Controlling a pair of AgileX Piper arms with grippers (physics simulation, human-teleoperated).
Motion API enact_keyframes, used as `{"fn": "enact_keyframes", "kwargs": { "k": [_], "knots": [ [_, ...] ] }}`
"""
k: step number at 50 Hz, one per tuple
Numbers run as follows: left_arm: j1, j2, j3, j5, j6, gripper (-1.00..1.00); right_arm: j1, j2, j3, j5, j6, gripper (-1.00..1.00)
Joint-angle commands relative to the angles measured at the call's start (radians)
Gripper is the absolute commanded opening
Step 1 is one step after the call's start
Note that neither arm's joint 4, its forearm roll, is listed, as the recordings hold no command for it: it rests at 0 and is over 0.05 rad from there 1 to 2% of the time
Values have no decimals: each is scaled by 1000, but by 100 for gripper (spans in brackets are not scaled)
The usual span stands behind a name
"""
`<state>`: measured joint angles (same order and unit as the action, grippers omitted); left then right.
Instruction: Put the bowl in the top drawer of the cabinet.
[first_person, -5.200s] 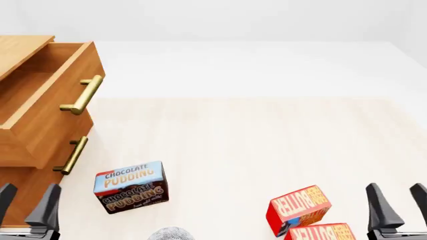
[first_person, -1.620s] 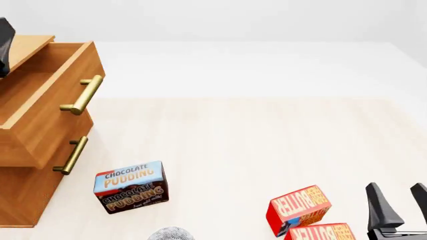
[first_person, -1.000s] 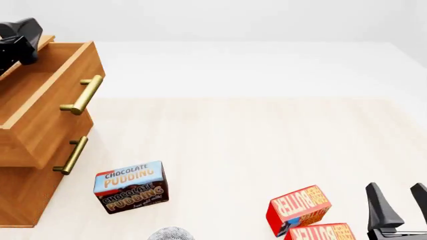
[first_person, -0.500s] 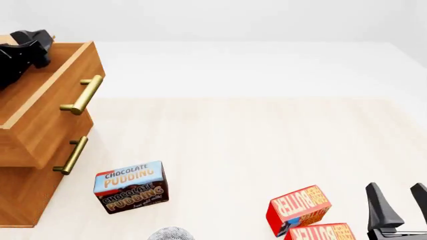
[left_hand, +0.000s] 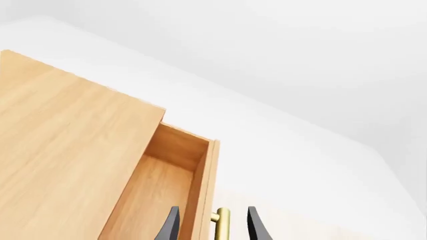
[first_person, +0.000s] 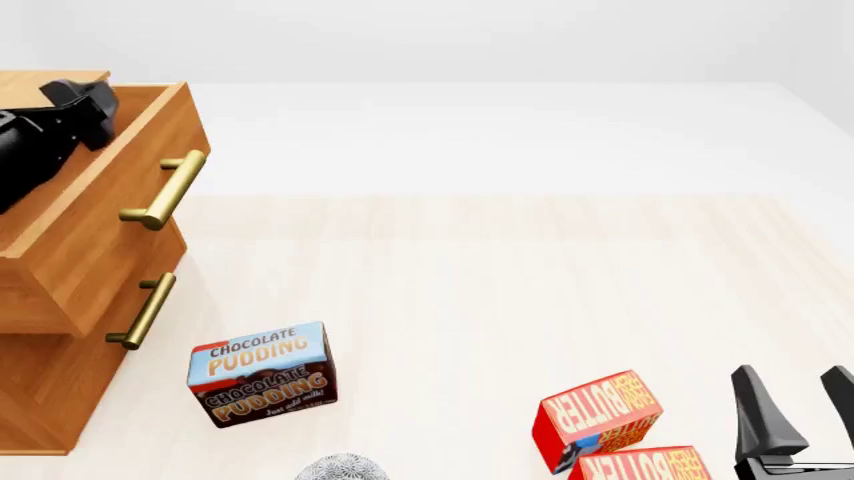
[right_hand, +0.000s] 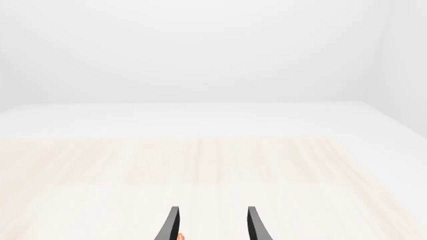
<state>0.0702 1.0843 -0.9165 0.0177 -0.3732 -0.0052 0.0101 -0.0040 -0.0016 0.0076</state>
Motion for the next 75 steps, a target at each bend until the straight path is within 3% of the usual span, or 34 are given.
{"fn": "enact_keyframes", "kwargs": {
  "k": [1, 51, 75],
  "knots": [
    [4, 22, 18, -10, -23, 100, 0, 0, 0, 0, 0, 100],
    [-84, 86, 49, -6, -40, 100, 0, 0, 0, 0, 0, 100],
    [-166, 70, 58, 8, -72, 100, 0, 0, 0, 0, 0, 100]
  ]
}}
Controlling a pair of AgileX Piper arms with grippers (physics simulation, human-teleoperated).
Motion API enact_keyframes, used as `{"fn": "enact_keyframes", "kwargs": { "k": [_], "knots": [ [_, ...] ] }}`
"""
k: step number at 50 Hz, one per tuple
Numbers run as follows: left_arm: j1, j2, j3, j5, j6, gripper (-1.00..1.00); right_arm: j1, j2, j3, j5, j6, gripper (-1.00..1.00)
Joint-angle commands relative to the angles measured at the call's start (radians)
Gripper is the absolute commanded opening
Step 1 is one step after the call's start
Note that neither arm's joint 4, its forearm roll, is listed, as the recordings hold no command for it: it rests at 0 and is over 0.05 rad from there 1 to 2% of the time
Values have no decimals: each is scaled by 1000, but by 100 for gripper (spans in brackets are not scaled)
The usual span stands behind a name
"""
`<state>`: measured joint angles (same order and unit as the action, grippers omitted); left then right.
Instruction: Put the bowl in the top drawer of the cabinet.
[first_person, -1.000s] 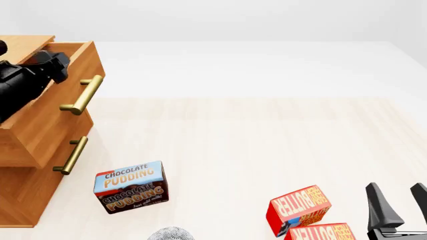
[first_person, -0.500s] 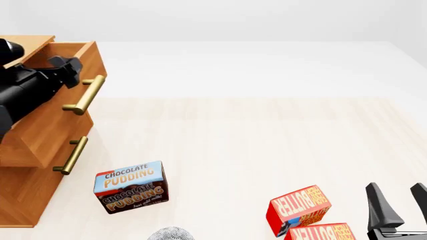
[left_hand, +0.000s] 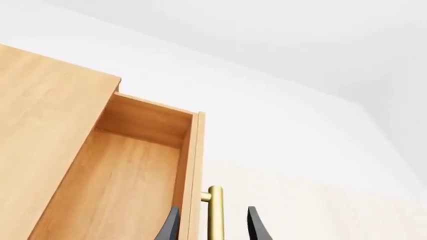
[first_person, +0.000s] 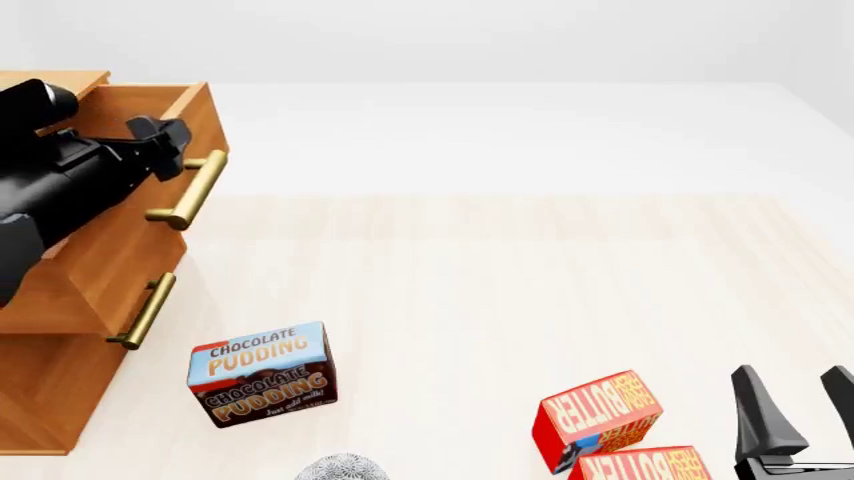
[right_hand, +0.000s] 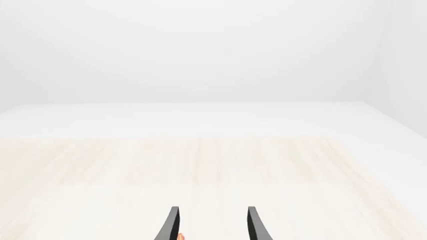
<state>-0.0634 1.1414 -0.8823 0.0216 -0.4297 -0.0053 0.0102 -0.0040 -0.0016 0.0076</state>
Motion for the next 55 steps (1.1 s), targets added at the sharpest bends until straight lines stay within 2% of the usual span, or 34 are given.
{"fn": "enact_keyframes", "kwargs": {
  "k": [1, 26, 55],
  "knots": [
    [-34, 13, 24, 4, -18, 100, 0, 0, 0, 0, 0, 100],
    [-84, 22, 59, -15, -93, 100, 0, 0, 0, 0, 0, 100],
    [-159, 8, 70, -16, -101, 100, 0, 0, 0, 0, 0, 100]
  ]
}}
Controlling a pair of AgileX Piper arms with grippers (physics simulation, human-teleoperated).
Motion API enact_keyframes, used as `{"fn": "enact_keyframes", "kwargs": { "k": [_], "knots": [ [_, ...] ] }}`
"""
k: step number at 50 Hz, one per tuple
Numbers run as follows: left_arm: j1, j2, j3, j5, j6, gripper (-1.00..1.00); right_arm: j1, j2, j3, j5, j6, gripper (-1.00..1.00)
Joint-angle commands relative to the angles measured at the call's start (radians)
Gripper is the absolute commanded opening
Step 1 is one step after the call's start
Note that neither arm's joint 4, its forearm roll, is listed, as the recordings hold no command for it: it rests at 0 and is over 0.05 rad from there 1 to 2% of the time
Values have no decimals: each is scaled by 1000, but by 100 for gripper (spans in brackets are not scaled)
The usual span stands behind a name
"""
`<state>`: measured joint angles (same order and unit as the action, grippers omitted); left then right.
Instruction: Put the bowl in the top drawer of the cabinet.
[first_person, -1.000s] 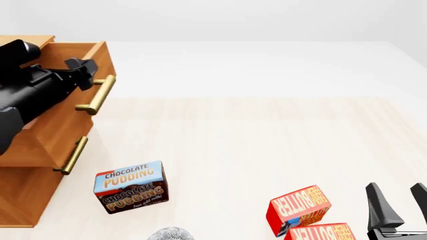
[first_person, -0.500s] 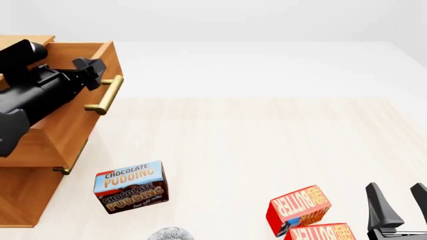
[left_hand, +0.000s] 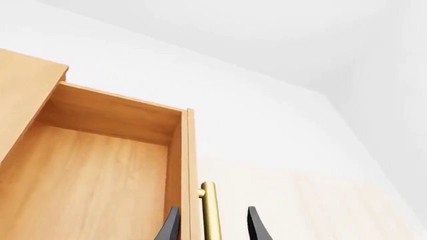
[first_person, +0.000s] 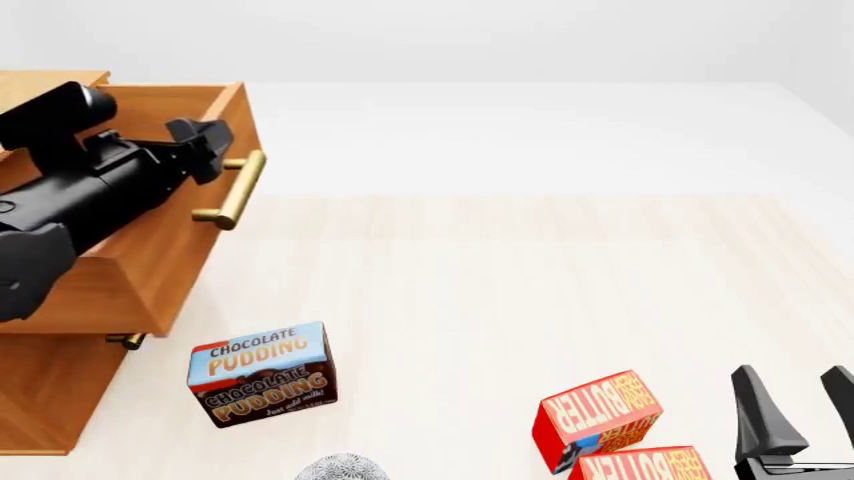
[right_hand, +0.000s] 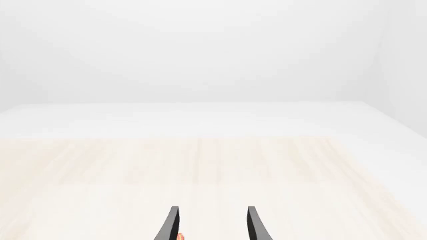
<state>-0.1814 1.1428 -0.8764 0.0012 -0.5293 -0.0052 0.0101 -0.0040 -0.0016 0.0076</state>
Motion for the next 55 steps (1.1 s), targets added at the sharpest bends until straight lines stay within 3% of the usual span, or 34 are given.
{"fn": "enact_keyframes", "kwargs": {
  "k": [1, 55],
  "knots": [
    [-42, 6, 64, 5, 0, 100, 0, 0, 0, 0, 0, 100],
    [-132, 79, 30, -29, 10, 100, 0, 0, 0, 0, 0, 100]
  ]
}}
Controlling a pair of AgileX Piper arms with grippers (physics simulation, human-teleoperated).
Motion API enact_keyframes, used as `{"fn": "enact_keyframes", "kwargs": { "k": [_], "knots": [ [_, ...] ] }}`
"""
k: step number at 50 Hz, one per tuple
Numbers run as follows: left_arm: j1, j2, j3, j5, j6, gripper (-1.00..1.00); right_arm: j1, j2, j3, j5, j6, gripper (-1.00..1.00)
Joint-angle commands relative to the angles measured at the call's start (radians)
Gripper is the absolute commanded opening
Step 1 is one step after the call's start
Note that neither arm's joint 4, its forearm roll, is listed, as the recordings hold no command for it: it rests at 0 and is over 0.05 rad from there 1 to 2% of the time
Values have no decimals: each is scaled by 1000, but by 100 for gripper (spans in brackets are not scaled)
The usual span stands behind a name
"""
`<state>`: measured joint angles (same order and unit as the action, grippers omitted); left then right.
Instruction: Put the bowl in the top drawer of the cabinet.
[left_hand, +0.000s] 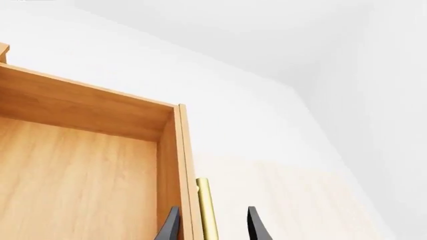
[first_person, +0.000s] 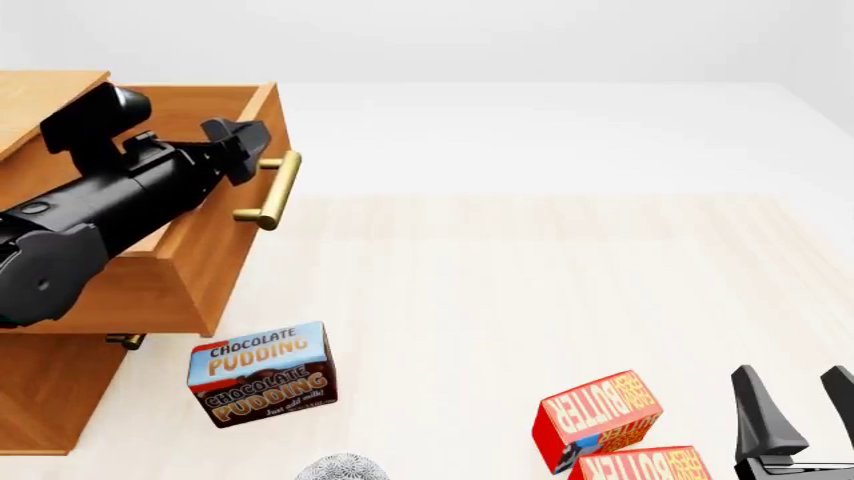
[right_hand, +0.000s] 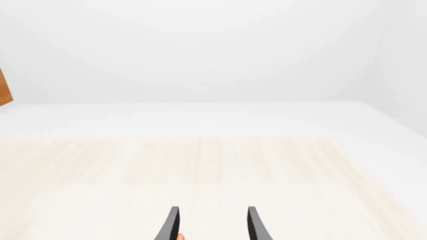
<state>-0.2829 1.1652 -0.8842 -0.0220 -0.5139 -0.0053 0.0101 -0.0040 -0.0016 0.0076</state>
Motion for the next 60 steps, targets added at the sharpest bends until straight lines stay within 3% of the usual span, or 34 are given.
{"fn": "enact_keyframes", "kwargs": {
  "k": [1, 14, 60],
  "knots": [
    [-33, 57, 38, -7, -8, 100, 0, 0, 0, 0, 0, 100],
    [-45, 53, 28, 0, 0, 100, 0, 0, 0, 0, 0, 100],
    [-45, -168, -25, 147, 63, 100, 0, 0, 0, 0, 0, 100]
  ]
}}
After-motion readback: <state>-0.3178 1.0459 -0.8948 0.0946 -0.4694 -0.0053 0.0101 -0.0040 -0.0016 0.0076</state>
